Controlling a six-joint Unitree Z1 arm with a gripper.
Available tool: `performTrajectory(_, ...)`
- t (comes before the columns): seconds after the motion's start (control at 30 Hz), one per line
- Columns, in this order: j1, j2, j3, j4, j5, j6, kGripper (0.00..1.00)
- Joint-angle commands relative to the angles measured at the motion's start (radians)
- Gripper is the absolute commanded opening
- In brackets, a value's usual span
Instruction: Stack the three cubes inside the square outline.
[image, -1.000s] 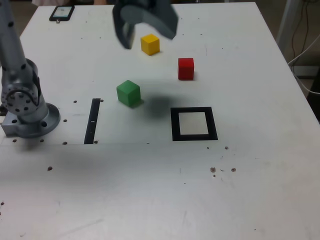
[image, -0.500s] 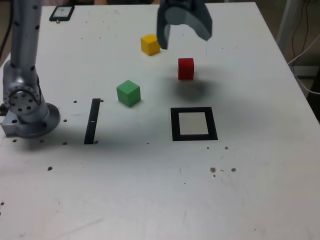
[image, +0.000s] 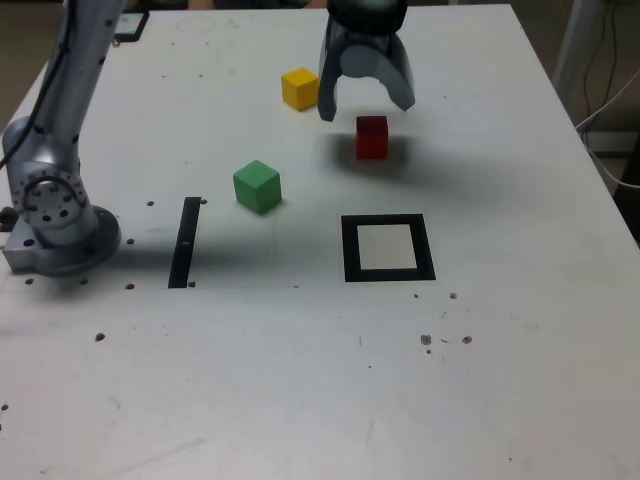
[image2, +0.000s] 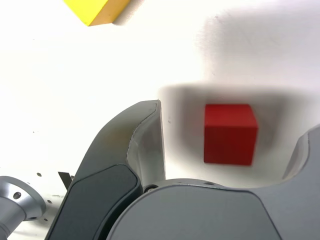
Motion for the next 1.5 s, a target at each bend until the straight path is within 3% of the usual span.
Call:
performTrajectory(0.0, -0.003, 0.017, 0.006, -0.006, -0.004, -0.004, 0.9)
performTrajectory(0.4, -0.057, 0.041, 0.016, -0.028, -0.039, -0.042, 0.83)
performTrajectory(0.67, -0.052, 0.04, 0.015, -0.04, -0.038, -0.045, 0.78)
performTrajectory(0.87, -0.044, 0.045, 0.018, -0.046, -0.033, -0.047, 0.7)
performTrajectory(1.1, -0.041, 0.045, 0.04, -0.079, -0.057, -0.047, 0.62)
performTrajectory(1.47, -0.024, 0.044, 0.037, -0.095, -0.05, -0.047, 0.33)
